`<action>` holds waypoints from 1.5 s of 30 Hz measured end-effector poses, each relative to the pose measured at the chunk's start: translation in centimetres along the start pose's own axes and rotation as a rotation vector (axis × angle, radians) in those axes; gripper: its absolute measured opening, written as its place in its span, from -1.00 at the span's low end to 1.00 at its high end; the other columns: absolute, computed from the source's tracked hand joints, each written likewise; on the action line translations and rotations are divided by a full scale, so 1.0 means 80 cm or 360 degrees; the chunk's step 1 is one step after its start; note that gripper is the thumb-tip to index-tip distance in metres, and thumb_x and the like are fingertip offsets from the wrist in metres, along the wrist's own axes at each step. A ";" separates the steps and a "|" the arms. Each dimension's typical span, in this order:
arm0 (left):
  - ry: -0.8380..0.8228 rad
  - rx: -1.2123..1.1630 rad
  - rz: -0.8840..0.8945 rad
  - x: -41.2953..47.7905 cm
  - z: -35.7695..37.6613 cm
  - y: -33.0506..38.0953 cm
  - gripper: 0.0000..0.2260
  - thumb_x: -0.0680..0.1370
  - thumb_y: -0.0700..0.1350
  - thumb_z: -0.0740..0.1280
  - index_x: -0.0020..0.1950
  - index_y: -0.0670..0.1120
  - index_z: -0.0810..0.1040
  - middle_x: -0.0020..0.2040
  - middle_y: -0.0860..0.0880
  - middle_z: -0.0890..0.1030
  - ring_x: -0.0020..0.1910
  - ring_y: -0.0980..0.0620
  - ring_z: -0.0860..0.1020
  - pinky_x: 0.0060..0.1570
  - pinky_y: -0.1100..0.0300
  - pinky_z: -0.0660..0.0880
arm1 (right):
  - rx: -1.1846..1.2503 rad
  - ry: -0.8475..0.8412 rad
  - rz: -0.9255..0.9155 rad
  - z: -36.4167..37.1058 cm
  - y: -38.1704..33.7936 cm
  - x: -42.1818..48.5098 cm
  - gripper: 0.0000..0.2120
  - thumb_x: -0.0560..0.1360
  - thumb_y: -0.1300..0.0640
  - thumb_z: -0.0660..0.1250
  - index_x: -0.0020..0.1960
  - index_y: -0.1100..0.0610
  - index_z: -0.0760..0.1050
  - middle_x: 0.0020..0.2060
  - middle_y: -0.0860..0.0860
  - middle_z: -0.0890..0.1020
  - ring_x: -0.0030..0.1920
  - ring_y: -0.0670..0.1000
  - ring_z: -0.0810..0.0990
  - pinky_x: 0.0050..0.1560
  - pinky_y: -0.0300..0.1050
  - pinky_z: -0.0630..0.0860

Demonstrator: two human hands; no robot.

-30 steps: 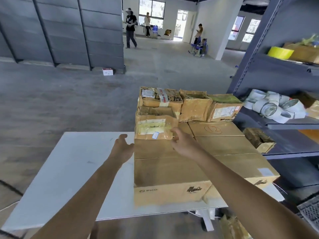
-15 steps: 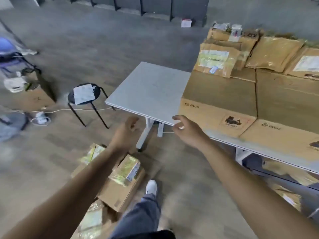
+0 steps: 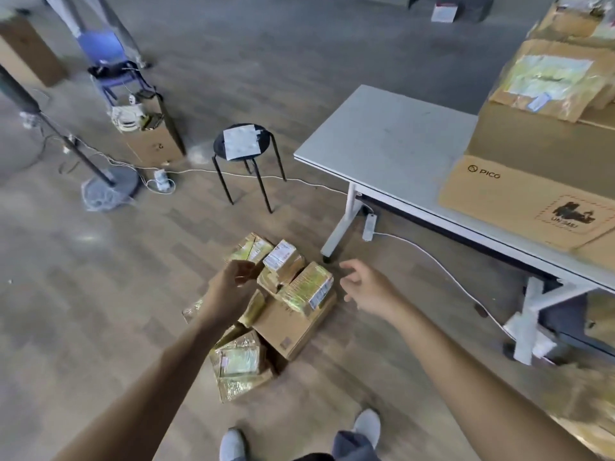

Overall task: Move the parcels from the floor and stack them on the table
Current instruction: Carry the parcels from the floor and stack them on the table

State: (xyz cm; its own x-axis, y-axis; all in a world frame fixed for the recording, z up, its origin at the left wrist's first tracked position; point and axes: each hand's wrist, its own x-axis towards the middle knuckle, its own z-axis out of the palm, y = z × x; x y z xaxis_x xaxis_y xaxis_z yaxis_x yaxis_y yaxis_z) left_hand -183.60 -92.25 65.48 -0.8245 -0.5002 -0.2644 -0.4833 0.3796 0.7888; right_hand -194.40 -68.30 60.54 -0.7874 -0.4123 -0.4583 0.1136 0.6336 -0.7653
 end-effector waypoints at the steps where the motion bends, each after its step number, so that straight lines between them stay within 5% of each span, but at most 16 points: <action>1: -0.0014 -0.0016 0.0004 0.000 -0.015 -0.015 -0.73 0.49 -0.35 0.26 0.17 -0.17 0.50 0.00 -0.05 0.56 -0.08 0.02 0.54 -0.01 0.05 0.51 | 0.0028 0.0007 0.0027 0.016 -0.006 0.003 -0.67 0.54 -0.02 0.22 0.30 -0.13 0.39 -0.07 -0.18 0.59 -0.20 -0.17 0.64 -0.22 -0.17 0.50; 4: -0.0080 -0.0031 -0.0023 0.005 -0.066 -0.061 -0.71 0.51 -0.30 0.25 0.22 -0.12 0.48 0.10 -0.01 0.55 0.05 -0.01 0.55 0.06 0.02 0.52 | 0.0067 0.0078 0.0118 0.069 -0.028 0.007 -0.74 0.54 0.00 0.21 0.22 -0.17 0.40 -0.13 -0.11 0.64 -0.16 -0.01 0.69 -0.09 0.04 0.64; 6: -0.0079 -0.0052 -0.0056 0.011 -0.102 -0.091 -0.70 0.51 -0.28 0.25 0.24 -0.12 0.48 0.11 0.00 0.55 0.09 0.00 0.55 0.10 0.01 0.52 | 0.0129 0.0121 0.0175 0.108 -0.047 0.008 -0.78 0.56 0.04 0.21 0.19 -0.12 0.43 -0.17 -0.06 0.65 -0.12 0.09 0.69 -0.12 0.00 0.65; 14: -0.0187 -0.0103 -0.0167 0.017 -0.194 -0.188 -0.77 0.53 -0.29 0.24 0.13 -0.05 0.51 0.00 0.06 0.58 -0.02 0.14 0.54 -0.05 0.16 0.50 | 0.0294 0.0119 0.0316 0.234 -0.093 0.014 -0.78 0.59 0.08 0.21 0.22 -0.10 0.42 -0.01 -0.04 0.62 -0.14 -0.02 0.69 -0.14 -0.02 0.64; 18: -0.0140 -0.0100 -0.0254 0.033 -0.209 -0.213 -0.79 0.53 -0.26 0.24 0.10 -0.03 0.53 0.01 0.05 0.59 0.00 0.06 0.56 0.03 0.06 0.54 | 0.0279 0.0020 0.0328 0.264 -0.097 0.033 -0.79 0.60 0.02 0.21 0.23 -0.13 0.41 0.02 -0.10 0.61 -0.20 -0.12 0.69 -0.09 -0.03 0.65; 29: -0.0119 -0.0020 -0.0488 0.123 -0.191 -0.243 -0.74 0.51 -0.26 0.22 0.17 -0.09 0.53 0.04 0.02 0.59 0.00 0.03 0.55 0.09 -0.01 0.54 | 0.0177 -0.0259 0.0363 0.319 -0.080 0.153 -0.81 0.61 0.03 0.21 0.21 -0.13 0.41 0.10 -0.10 0.52 -0.07 -0.04 0.68 -0.21 -0.16 0.63; 33: -0.0176 -0.0054 -0.0570 0.159 -0.163 -0.272 -0.79 0.50 -0.27 0.23 0.05 -0.06 0.56 -0.01 -0.02 0.61 -0.17 0.07 0.56 -0.01 -0.04 0.58 | 0.0121 -0.0302 0.0413 0.352 -0.055 0.185 -0.76 0.62 0.05 0.18 0.28 -0.07 0.39 0.01 -0.13 0.51 -0.24 -0.17 0.67 -0.29 -0.22 0.57; 42: -0.0469 0.0064 -0.0682 0.267 -0.112 -0.392 -0.79 0.49 -0.26 0.24 0.01 0.00 0.56 -0.09 0.05 0.57 -0.03 -0.08 0.56 0.09 -0.11 0.54 | 0.0127 -0.0132 0.0657 0.453 0.017 0.263 -0.72 0.61 0.03 0.17 0.31 -0.07 0.39 0.12 -0.04 0.53 0.05 0.01 0.63 0.05 0.04 0.61; 45: -0.0550 0.0101 -0.0713 0.305 -0.097 -0.450 -0.78 0.48 -0.31 0.23 0.00 -0.04 0.56 -0.08 -0.01 0.57 0.04 -0.16 0.56 0.12 -0.12 0.52 | 0.0272 -0.0019 0.0802 0.502 0.044 0.287 -0.76 0.60 0.02 0.19 0.26 -0.09 0.42 0.09 -0.04 0.54 -0.05 -0.03 0.65 -0.21 -0.14 0.59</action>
State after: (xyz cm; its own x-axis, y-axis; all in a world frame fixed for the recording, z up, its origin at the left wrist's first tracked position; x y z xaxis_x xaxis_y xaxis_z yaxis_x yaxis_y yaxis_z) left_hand -184.02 -124.15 34.94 -0.5783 -0.3435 -0.7400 -0.8158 0.2406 0.5259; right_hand -187.76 -101.86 29.15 -0.6028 -0.0920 -0.7926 0.5741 0.6399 -0.5109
